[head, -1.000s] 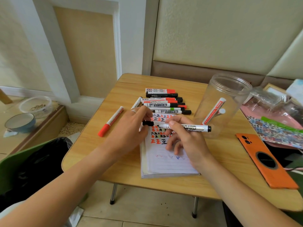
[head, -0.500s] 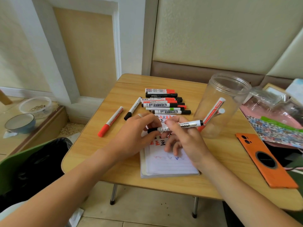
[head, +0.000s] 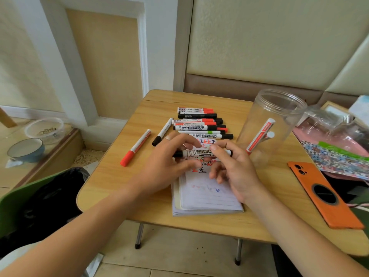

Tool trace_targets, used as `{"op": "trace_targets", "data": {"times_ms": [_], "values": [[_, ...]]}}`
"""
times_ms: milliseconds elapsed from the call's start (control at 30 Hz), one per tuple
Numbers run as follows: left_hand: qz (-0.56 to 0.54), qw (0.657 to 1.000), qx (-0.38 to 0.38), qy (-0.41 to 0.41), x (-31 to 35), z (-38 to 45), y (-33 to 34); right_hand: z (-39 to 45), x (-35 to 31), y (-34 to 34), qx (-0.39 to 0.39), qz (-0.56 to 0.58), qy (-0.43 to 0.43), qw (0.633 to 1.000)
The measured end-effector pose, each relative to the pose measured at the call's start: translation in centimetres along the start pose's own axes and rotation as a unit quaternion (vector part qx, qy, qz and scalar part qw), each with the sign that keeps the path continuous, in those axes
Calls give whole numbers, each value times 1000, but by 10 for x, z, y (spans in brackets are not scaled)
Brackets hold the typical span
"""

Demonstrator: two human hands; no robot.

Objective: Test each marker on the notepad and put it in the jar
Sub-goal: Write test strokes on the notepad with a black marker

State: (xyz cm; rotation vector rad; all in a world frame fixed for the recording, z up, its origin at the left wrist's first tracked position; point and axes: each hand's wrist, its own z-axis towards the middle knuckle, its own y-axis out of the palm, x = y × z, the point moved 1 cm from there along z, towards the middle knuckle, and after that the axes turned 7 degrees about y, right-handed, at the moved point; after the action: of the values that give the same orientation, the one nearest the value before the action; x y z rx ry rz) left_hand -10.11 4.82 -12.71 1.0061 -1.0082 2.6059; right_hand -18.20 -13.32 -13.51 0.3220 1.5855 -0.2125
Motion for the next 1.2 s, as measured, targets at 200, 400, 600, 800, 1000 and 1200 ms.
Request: {"op": "trace_targets", "data": {"times_ms": [200, 400, 600, 800, 1000, 1200], "values": [[-50, 998, 24, -37, -6, -2, 7, -5, 0, 4, -17, -46, -24, 999], [-73, 996, 22, -50, -12, -3, 9, -2, 4, 3, -13, -63, -15, 998], [-71, 996, 27, -50, -15, -6, 10, -1, 5, 3, -15, -76, -11, 997], [-37, 998, -6, -59, -11, -2, 5, -4, -3, 5, -22, -85, -10, 996], [201, 975, -82, -49, -24, -4, -1, -5, -33, 5, 13, -121, -118, 986], [277, 948, -139, -77, -25, -14, 13, -7, -90, -14, 205, -205, -313, 904]]}}
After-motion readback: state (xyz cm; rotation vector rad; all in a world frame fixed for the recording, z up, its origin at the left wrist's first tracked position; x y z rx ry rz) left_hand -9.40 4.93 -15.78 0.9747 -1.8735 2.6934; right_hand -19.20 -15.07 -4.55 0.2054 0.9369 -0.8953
